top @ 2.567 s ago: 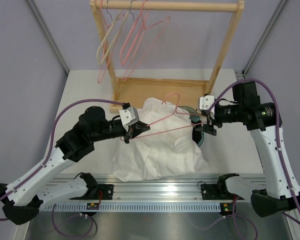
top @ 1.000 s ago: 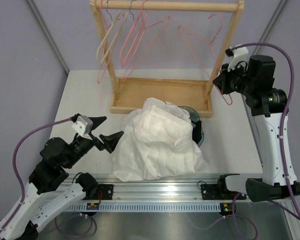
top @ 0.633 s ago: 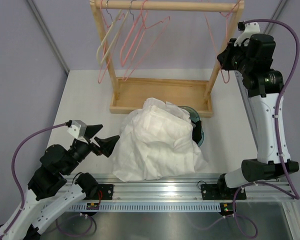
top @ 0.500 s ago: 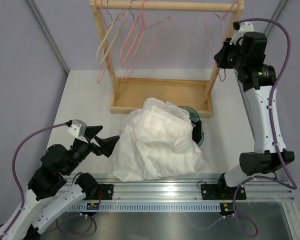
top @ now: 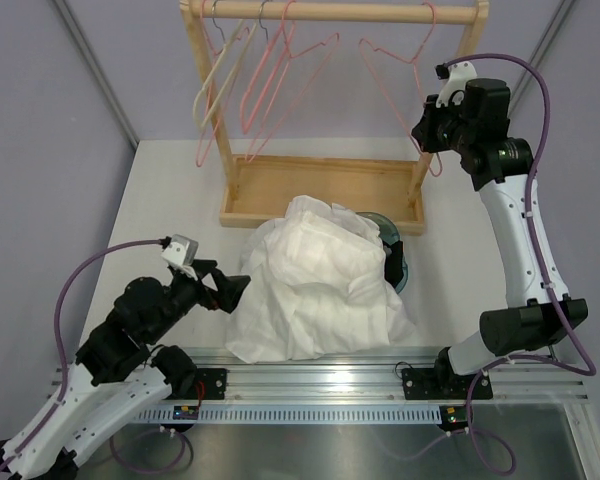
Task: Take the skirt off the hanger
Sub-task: Place the hanger at the clothesline.
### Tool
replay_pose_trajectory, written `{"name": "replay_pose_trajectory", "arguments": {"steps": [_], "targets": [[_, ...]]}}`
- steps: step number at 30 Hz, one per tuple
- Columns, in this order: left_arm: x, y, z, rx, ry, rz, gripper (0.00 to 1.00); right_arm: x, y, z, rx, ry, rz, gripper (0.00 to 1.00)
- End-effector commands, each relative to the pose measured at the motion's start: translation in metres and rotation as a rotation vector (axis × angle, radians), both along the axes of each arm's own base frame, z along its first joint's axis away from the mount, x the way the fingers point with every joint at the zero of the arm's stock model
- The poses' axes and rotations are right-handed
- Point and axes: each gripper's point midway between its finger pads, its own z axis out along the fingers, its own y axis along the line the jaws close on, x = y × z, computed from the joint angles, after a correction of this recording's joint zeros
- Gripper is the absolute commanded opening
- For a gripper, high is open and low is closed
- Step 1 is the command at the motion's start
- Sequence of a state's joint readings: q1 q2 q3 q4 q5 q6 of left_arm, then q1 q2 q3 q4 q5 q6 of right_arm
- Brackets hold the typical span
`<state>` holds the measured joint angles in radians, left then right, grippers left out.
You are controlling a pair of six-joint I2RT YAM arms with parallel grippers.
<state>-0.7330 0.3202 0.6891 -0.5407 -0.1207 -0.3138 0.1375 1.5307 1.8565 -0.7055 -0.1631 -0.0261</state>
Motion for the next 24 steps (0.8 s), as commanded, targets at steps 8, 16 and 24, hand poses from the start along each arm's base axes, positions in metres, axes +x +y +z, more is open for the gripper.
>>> {"name": "replay_pose_trajectory", "arguments": {"steps": [8, 16, 24], "targets": [[0.013, -0.021, 0.003, -0.016, -0.022, -0.042, 0.99, -0.040, 0.017, 0.042, -0.052, -0.132, 0.184, 0.45], [0.002, -0.048, -0.024, 0.226, -0.185, -0.336, 0.99, -0.122, 0.035, 0.069, -0.208, -0.291, 0.495, 0.95], [0.039, -0.043, -0.049, 0.496, -0.212, -0.297, 0.99, -0.186, 0.038, 0.024, -0.335, -0.286, 0.709, 0.99]]}}
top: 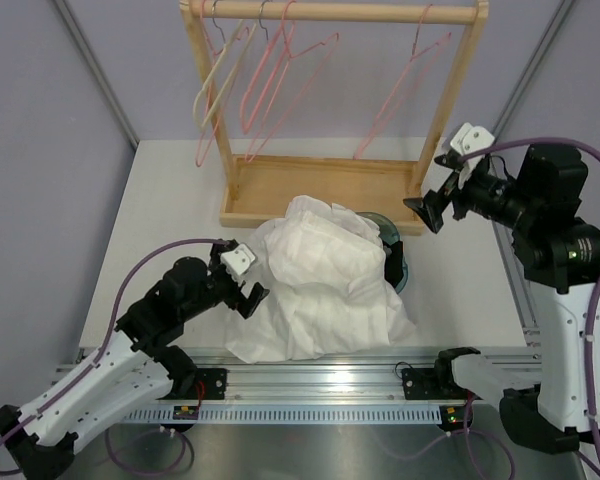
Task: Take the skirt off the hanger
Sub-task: Place the hanger at the clothesline, then pick up the skirt from the center of the board.
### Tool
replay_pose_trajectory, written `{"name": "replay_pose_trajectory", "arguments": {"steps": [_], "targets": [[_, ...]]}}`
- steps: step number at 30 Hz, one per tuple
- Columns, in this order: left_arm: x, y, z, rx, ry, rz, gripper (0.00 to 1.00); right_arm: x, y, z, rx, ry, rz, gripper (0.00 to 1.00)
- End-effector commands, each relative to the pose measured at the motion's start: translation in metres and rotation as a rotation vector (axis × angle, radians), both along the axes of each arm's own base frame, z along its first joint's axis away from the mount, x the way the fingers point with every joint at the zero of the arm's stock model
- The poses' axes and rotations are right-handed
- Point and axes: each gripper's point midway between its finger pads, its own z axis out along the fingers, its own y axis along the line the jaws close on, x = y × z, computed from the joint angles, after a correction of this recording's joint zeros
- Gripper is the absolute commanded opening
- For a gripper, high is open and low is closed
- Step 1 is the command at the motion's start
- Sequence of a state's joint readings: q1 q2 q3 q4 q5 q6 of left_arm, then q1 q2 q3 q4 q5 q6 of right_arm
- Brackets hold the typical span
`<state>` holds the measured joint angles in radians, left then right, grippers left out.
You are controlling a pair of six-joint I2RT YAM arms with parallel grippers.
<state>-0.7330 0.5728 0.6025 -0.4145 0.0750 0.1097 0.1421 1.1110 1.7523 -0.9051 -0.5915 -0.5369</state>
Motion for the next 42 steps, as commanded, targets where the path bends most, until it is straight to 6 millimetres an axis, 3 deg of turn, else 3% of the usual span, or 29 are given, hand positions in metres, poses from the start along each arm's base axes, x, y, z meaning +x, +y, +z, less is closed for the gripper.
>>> {"name": "replay_pose_trajectory", "arguments": {"steps": [1, 6, 7, 11, 14, 15, 16, 17, 18, 21, 24, 26, 29, 33, 35, 36, 38, 39, 40, 42], "targets": [[0.025, -0.003, 0.017, 0.096, -0.168, -0.030, 0.99, -0.027, 0.009, -0.049, -0.106, 0.050, 0.162, 0.99], [0.055, -0.014, 0.014, 0.159, -0.183, -0.013, 0.99, -0.068, 0.022, -0.075, -0.098, 0.048, 0.312, 1.00], [0.061, -0.014, 0.007, 0.172, -0.161, -0.009, 0.99, -0.071, 0.023, -0.088, -0.092, 0.082, 0.326, 1.00], [0.069, -0.025, 0.005, 0.111, -0.131, -0.079, 0.99, -0.096, 0.032, -0.113, -0.065, 0.119, 0.426, 0.99], [0.062, -0.043, 0.002, 0.020, -0.027, -0.220, 0.98, -0.115, 0.036, -0.129, -0.039, 0.129, 0.480, 0.99], [0.048, -0.056, 0.006, -0.033, 0.010, -0.328, 0.95, -0.119, 0.037, -0.139, -0.028, 0.149, 0.491, 1.00], [0.046, -0.062, 0.009, -0.069, 0.048, -0.362, 0.92, -0.126, 0.040, -0.140, -0.009, 0.147, 0.521, 0.99], [0.042, -0.067, 0.012, -0.097, 0.069, -0.403, 0.88, -0.132, 0.042, -0.143, 0.003, 0.147, 0.541, 0.99], [0.031, -0.074, 0.019, -0.146, 0.106, -0.479, 0.70, -0.139, 0.042, -0.148, 0.010, 0.136, 0.550, 0.99], [0.021, -0.082, 0.027, -0.187, 0.165, -0.561, 0.34, -0.149, 0.042, -0.154, 0.022, 0.102, 0.546, 0.99], [0.014, -0.086, 0.033, -0.213, 0.221, -0.608, 0.22, -0.151, 0.037, -0.162, 0.008, 0.081, 0.502, 1.00], [0.013, -0.088, 0.039, -0.223, 0.247, -0.617, 0.00, -0.152, 0.034, -0.165, 0.010, 0.068, 0.478, 0.99], [0.014, -0.091, 0.051, -0.251, 0.302, -0.597, 0.00, -0.149, 0.030, -0.169, 0.019, 0.056, 0.429, 1.00], [0.022, -0.100, 0.112, -0.391, 0.343, -0.543, 0.00, -0.123, 0.019, -0.170, 0.041, 0.054, 0.276, 0.99], [0.027, -0.105, 0.170, -0.495, 0.211, -0.558, 0.00, -0.103, 0.003, -0.167, 0.085, 0.071, 0.100, 1.00], [0.026, -0.105, 0.193, -0.570, 0.227, -0.535, 0.00, -0.090, -0.004, -0.161, 0.106, 0.032, 0.029, 1.00], [0.033, -0.101, 0.248, -0.686, 0.081, -0.486, 0.00, -0.068, -0.035, -0.154, 0.178, 0.016, -0.223, 0.99], [0.034, -0.099, 0.263, -0.744, 0.095, -0.453, 0.00, -0.060, -0.048, -0.142, 0.208, -0.035, -0.306, 1.00], [0.037, -0.095, 0.278, -0.786, 0.072, -0.423, 0.00, -0.050, -0.073, -0.137, 0.227, -0.067, -0.465, 0.99], [0.039, -0.086, 0.318, -0.903, 0.010, -0.378, 0.00, -0.044, -0.096, -0.128, 0.299, -0.100, -0.617, 0.99]]}}
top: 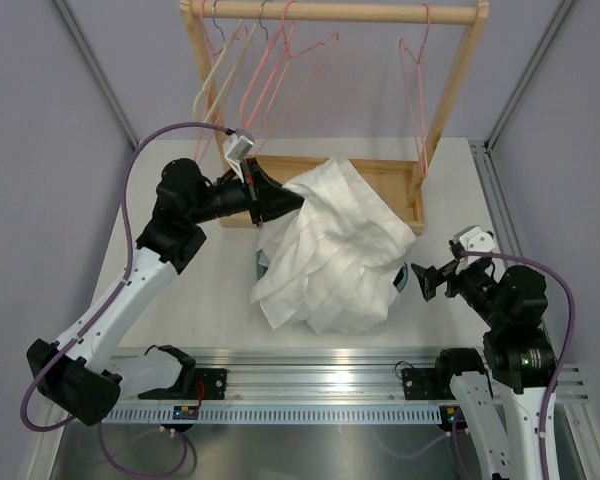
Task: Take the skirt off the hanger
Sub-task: Pick up the skirt from the center of the board.
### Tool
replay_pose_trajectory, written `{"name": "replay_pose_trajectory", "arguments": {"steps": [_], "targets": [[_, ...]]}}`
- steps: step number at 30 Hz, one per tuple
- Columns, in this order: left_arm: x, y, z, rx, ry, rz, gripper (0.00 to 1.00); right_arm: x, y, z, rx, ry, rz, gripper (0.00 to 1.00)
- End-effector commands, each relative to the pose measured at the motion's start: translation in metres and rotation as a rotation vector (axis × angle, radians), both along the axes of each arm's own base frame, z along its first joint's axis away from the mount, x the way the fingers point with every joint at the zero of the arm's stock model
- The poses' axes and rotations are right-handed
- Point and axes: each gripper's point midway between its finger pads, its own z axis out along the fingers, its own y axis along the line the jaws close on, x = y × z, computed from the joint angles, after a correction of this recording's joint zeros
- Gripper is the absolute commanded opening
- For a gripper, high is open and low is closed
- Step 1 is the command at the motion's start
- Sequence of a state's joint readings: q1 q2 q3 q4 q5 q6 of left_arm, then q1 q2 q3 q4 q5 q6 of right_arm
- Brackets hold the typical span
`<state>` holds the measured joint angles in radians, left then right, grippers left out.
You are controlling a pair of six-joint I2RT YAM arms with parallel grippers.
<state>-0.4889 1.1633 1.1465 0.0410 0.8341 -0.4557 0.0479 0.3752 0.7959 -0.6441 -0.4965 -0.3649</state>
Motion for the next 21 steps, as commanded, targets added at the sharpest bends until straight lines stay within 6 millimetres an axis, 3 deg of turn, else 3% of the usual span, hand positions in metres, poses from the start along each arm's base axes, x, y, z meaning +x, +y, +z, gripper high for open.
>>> {"name": "replay_pose_trajectory", "arguments": {"steps": [1, 2, 5, 8, 9, 12, 16, 21], "targets": [[-0.007, 0.024, 0.142, -0.376, -0.154, 0.142, 0.00, 0.031, -0.072, 0.046, 0.161, -0.161, -0.493, 0.99], [-0.005, 0.031, 0.163, -0.432, -0.176, 0.182, 0.00, 0.031, -0.075, 0.045, 0.164, -0.164, -0.512, 0.99], [-0.003, 0.044, 0.197, -0.524, -0.198, 0.255, 0.00, 0.029, -0.074, 0.045, 0.178, -0.167, -0.505, 1.00], [0.005, 0.052, 0.210, -0.520, -0.245, 0.333, 0.00, 0.028, -0.074, 0.045, 0.182, -0.168, -0.504, 0.99], [0.005, 0.058, 0.224, -0.522, -0.295, 0.372, 0.00, 0.028, -0.074, 0.045, 0.182, -0.170, -0.506, 0.99], [0.019, 0.062, 0.227, -0.477, -0.329, 0.457, 0.00, 0.028, -0.074, 0.045, 0.184, -0.170, -0.505, 0.99], [0.033, 0.061, 0.217, -0.407, -0.352, 0.519, 0.00, 0.027, -0.073, 0.045, 0.184, -0.170, -0.500, 0.99], [0.042, 0.044, 0.186, -0.336, -0.305, 0.478, 0.00, 0.028, -0.073, 0.044, 0.183, -0.167, -0.496, 0.99]]}}
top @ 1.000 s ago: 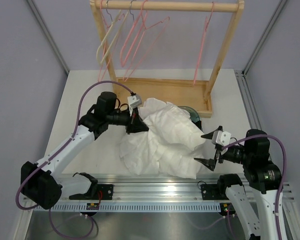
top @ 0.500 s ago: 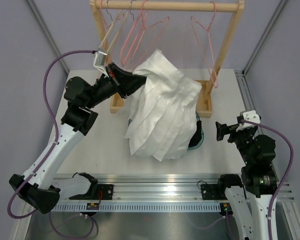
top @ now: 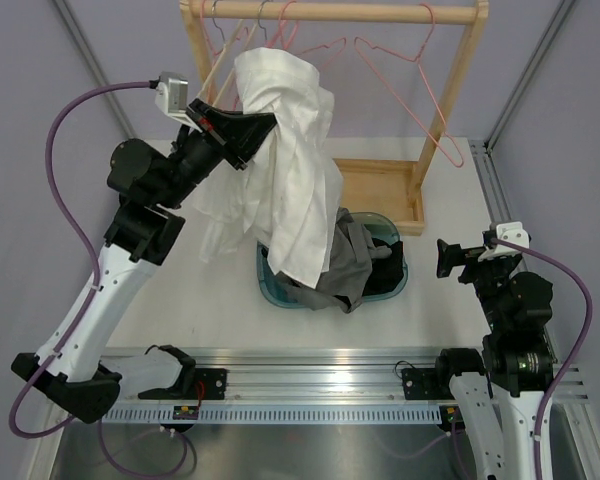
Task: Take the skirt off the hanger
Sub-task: Pick up the skirt from the center of the board, then place the skirt in the bin.
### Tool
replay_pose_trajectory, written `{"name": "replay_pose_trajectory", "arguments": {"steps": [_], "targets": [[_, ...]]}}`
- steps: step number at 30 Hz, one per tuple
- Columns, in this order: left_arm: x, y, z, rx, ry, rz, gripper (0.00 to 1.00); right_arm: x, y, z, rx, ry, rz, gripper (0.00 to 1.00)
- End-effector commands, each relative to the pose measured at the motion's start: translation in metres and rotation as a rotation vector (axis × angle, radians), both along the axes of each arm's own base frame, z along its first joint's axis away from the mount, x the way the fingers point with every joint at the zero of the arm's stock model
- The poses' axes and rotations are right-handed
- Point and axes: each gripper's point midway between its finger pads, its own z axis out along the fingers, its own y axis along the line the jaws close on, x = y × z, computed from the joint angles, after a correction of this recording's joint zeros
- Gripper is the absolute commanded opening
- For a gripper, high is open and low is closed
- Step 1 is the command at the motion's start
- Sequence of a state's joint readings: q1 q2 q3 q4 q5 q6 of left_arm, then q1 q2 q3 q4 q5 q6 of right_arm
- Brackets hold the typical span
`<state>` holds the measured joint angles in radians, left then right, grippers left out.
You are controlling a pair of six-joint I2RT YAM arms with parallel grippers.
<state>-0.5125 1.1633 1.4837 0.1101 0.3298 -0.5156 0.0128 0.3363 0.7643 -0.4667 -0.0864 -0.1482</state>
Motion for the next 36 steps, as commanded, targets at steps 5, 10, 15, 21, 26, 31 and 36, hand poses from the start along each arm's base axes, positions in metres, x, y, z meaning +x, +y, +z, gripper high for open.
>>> {"name": "replay_pose_trajectory", "arguments": {"steps": [5, 10, 15, 21, 26, 31, 36], "targets": [[0.007, -0.045, -0.033, 0.035, 0.023, -0.109, 0.00, 0.002, -0.011, 0.011, 0.011, -0.050, -0.059, 0.99], [-0.001, -0.093, -0.049, 0.036, 0.045, -0.245, 0.00, 0.002, -0.014, 0.011, 0.011, -0.050, -0.072, 0.99], [-0.017, -0.143, -0.054, 0.021, 0.074, -0.391, 0.00, 0.002, -0.016, 0.011, 0.011, -0.052, -0.082, 0.99], [-0.036, -0.178, -0.065, -0.087, 0.183, -0.539, 0.00, 0.002, -0.019, 0.012, 0.010, -0.057, -0.096, 0.99], [-0.046, -0.187, -0.100, -0.127, 0.267, -0.559, 0.00, 0.002, -0.021, 0.011, 0.009, -0.054, -0.105, 0.99], [-0.075, -0.160, -0.133, -0.143, 0.319, -0.547, 0.00, 0.002, -0.022, 0.013, 0.008, -0.058, -0.110, 0.99], [-0.116, -0.116, -0.201, -0.116, 0.494, -0.551, 0.00, 0.003, -0.021, 0.011, 0.010, -0.052, -0.107, 0.99]]}}
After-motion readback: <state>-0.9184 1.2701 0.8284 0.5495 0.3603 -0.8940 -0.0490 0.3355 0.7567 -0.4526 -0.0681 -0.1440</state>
